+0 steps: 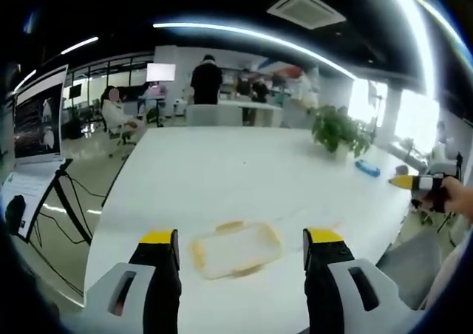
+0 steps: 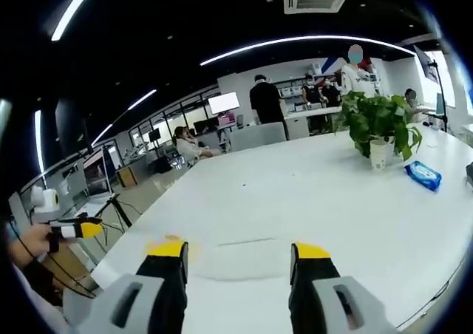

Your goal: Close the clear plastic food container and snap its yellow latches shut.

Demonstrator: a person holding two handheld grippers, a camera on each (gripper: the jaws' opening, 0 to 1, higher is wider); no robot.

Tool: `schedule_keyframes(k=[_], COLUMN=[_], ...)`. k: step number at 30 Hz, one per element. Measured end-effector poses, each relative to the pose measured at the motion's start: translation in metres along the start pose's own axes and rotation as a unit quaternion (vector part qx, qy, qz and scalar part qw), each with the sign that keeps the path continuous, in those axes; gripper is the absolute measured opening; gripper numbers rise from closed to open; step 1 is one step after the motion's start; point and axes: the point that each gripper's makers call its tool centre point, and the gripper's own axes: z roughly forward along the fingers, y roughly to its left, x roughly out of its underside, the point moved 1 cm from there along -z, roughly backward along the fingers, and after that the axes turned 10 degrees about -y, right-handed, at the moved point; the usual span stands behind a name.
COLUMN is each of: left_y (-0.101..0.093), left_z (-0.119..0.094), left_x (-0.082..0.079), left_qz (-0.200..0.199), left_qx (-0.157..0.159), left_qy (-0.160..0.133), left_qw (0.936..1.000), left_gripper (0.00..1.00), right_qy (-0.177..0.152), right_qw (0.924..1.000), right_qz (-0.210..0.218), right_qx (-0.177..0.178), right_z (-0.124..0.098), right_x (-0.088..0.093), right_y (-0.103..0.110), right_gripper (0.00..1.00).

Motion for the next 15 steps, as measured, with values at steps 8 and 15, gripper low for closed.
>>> schedule_keyframes(k=[8, 15], left_y=[0.013, 0.024], left_z=[0.011, 0.024], left_x=[0.002, 0.007], left_qz=[-0.015, -0.013], left_qx=[-0.006, -0.008], left_qy=[0.003, 0.011], left_qw=[0.9999, 0.9998], left_gripper=[0.64, 0.63], right_qy=[0.016, 0.028], right_qw=[0.9997, 0.9990], right_qz=[-0.001, 0.001], right_qx=[-0.016, -0.036], right_z=[0.019, 0.040], right_x=[0.011, 0.016], right_y=[0.016, 0.030], right_gripper=[0.50, 0.50])
